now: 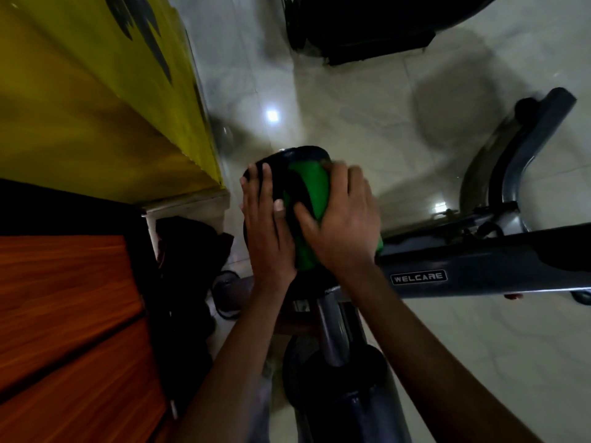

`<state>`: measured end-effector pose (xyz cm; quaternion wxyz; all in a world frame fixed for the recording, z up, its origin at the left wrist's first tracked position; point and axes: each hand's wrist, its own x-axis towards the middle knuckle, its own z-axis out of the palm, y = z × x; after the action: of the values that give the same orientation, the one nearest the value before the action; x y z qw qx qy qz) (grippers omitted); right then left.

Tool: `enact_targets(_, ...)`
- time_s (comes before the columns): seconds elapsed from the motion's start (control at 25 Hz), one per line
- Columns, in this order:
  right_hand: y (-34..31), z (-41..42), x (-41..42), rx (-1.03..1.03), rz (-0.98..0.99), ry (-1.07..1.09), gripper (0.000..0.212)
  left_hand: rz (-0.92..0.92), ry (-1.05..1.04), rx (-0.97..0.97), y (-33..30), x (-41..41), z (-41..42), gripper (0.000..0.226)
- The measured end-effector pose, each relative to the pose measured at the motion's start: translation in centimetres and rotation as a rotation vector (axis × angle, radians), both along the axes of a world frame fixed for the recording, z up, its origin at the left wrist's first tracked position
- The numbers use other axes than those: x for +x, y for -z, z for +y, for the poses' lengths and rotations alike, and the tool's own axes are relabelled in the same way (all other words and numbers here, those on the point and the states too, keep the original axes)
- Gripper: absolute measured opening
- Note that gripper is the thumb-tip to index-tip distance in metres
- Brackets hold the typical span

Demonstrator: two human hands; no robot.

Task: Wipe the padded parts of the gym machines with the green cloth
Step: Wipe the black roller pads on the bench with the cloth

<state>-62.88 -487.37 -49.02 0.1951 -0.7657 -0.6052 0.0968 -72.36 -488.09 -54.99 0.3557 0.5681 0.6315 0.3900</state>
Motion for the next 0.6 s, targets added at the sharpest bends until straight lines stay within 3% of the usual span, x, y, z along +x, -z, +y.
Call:
enact_targets(0.24,0.5,7.9,1.1,-0.089,0.154,0.049,0.057,-0.026,0.015,-0.016,-0.1,-0.1,-0.2,0.050)
enact_targets(0.36,0.0,2.3,0.5,0.014,0.116,-0.018,0.064,-0.112,0.020,-0.006,0.7,-1.1,-0.2,0.050)
enact_targets(0.48,-0.3,-5.6,0.8,-0.022,0.100,-0.041,0.061,-0.132,0.038,-0.009,1.0,-1.5,-0.3,0.050)
enact_targets(0.6,-0.3,-10.5,1.6,-0.074,0.210,-0.034,0.065,-0.104,0.029,0.017,0.5,-1.6,-0.2,0.050)
